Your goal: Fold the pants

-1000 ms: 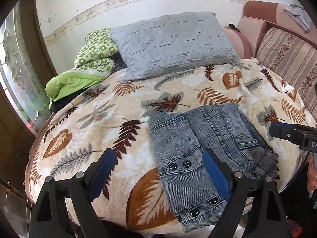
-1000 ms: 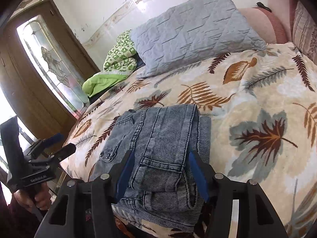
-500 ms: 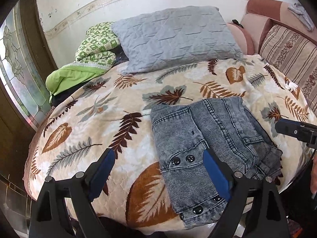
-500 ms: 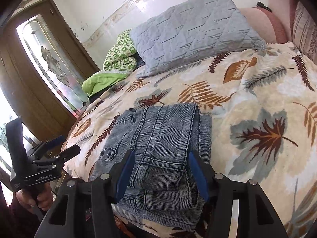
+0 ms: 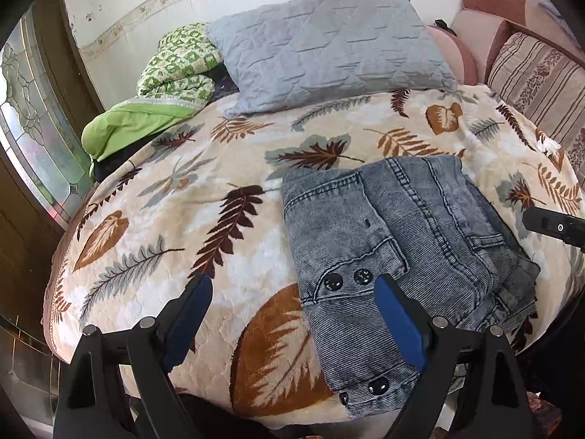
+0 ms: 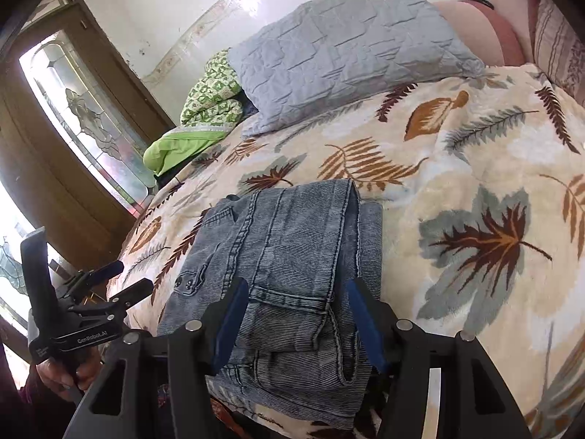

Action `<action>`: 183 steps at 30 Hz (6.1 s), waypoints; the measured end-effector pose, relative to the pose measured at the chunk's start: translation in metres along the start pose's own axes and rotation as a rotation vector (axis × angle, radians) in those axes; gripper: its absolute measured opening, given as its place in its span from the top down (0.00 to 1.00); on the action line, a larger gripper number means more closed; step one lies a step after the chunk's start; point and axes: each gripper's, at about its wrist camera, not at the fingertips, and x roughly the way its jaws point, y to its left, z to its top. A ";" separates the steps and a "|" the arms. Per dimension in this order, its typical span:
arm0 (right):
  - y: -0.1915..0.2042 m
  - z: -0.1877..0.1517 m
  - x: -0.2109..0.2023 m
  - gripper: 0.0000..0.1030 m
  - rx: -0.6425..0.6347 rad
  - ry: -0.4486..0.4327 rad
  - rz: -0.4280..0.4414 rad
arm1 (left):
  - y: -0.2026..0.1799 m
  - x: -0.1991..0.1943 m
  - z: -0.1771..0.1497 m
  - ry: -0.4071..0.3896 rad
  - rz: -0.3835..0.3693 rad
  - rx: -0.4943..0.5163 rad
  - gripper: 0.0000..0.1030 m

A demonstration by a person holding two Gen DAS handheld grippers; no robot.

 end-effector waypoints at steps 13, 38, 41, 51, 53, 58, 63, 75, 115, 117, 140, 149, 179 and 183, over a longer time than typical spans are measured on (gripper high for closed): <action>-0.006 0.000 0.011 0.41 0.015 0.031 -0.010 | 0.001 0.013 -0.003 0.031 0.009 -0.001 0.12; -0.006 0.000 0.010 0.41 0.014 0.031 -0.013 | -0.009 0.009 0.001 0.033 0.035 0.028 0.12; -0.006 0.000 0.011 0.41 0.013 0.035 -0.020 | -0.008 0.010 0.001 0.036 0.037 0.028 0.12; -0.007 -0.001 0.015 0.41 0.018 0.047 -0.026 | -0.006 0.011 0.000 0.039 0.036 0.024 0.12; -0.007 -0.001 0.016 0.41 0.019 0.047 -0.026 | -0.007 0.011 0.000 0.040 0.037 0.027 0.12; -0.007 -0.002 0.017 0.41 0.021 0.049 -0.031 | -0.008 0.015 -0.001 0.048 0.035 0.024 0.12; -0.007 -0.002 0.019 0.41 0.018 0.057 -0.040 | -0.008 0.019 -0.003 0.056 0.031 0.019 0.12; -0.005 -0.003 0.021 0.41 0.009 0.065 -0.044 | -0.006 0.022 -0.005 0.068 0.038 0.011 0.12; -0.017 -0.006 0.028 0.41 0.070 0.110 -0.073 | -0.001 0.031 -0.010 0.089 0.028 0.002 0.12; -0.018 -0.006 0.030 0.41 0.075 0.116 -0.078 | 0.001 0.034 -0.011 0.101 0.021 -0.003 0.12; -0.073 -0.001 0.040 0.33 0.329 0.150 0.019 | 0.059 0.083 -0.001 0.282 -0.288 -0.142 0.12; -0.075 0.000 0.053 0.28 0.391 0.186 0.180 | 0.060 0.091 0.001 0.298 -0.370 -0.193 0.12; -0.027 -0.002 0.081 0.30 0.241 0.228 0.288 | 0.027 0.104 0.009 0.292 -0.630 -0.231 0.35; -0.006 -0.006 0.083 0.44 0.087 0.239 0.171 | 0.024 0.106 0.009 0.286 -0.620 -0.231 0.34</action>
